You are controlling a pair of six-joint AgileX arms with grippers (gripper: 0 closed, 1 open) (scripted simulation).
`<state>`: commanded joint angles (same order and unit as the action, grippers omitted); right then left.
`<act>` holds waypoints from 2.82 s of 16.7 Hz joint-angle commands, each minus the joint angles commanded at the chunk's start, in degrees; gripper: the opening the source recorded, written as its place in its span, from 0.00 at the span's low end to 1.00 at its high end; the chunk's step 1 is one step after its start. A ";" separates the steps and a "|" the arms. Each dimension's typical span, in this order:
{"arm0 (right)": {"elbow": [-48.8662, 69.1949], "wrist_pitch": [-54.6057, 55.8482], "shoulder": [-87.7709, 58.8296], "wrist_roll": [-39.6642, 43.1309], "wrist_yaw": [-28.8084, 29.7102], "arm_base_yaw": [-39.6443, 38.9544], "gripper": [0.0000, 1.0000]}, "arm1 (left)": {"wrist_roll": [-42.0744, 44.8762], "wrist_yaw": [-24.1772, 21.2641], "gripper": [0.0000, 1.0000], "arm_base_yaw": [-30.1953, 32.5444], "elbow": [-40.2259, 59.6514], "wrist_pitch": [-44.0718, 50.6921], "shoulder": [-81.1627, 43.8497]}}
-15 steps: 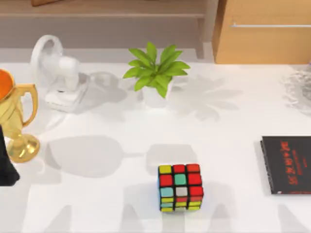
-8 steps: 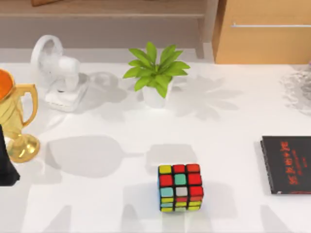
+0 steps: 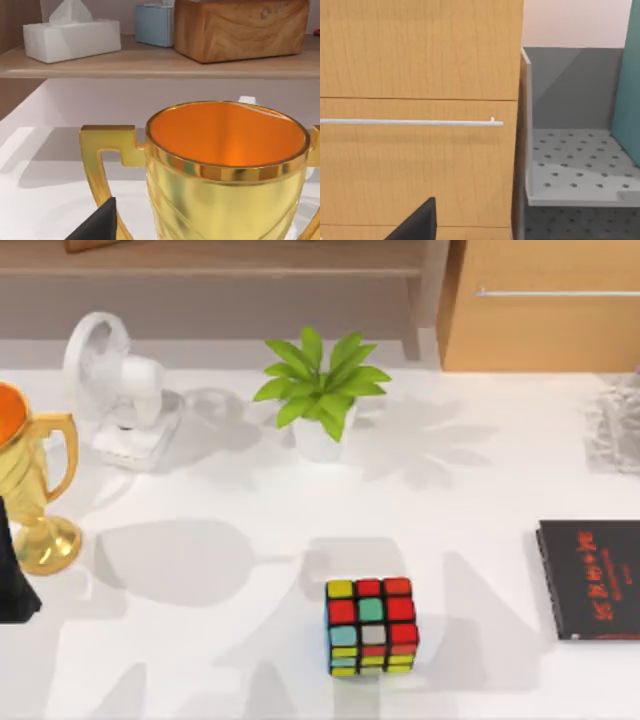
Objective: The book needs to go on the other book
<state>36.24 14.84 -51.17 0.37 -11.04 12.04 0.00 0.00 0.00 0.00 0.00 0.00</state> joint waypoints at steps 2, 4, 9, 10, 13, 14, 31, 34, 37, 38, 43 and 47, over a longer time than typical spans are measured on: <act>8.06 3.36 -11.99 0.03 -2.50 2.69 1.00 | 0.00 0.00 1.00 0.00 0.00 0.00 0.00; 15.95 6.61 -22.66 0.04 -4.92 5.28 1.00 | 0.00 0.00 1.00 0.00 0.00 0.00 0.00; 33.19 13.73 -47.47 0.06 -10.22 10.90 1.00 | 0.00 0.00 1.00 0.00 0.00 0.00 0.00; 35.95 14.87 -51.43 0.06 -11.08 11.80 1.00 | 0.00 0.00 1.00 0.00 0.00 0.00 0.00; 42.49 17.59 -60.48 0.07 -13.13 13.89 1.00 | 0.00 0.00 1.00 0.00 0.00 0.00 0.00; 44.03 18.22 -62.48 0.07 -13.62 14.37 1.00 | 0.00 0.00 1.00 0.00 0.00 0.00 0.00; 55.08 16.09 -71.01 0.12 -12.74 13.56 1.00 | 0.00 0.00 1.00 0.00 0.00 0.00 0.00; 55.08 16.09 -71.01 0.12 -12.74 13.56 0.92 | 0.00 0.00 1.00 0.00 0.00 0.00 0.00; 55.08 16.09 -71.01 0.12 -12.74 13.56 0.70 | 0.00 0.00 1.00 0.00 0.00 0.00 0.00; 55.08 16.09 -71.01 0.12 -12.74 13.56 0.62 | 0.00 0.00 1.00 0.00 0.00 0.00 0.00; 55.08 16.09 -71.01 0.12 -12.74 13.56 0.25 | 0.00 0.00 1.00 0.00 0.00 0.00 0.00; 55.08 16.09 -71.01 0.12 -12.74 13.56 0.00 | 0.00 0.00 1.00 0.00 0.00 0.00 0.00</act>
<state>91.32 30.93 -122.18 0.49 -23.78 25.59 0.00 0.00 0.00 0.00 0.00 0.00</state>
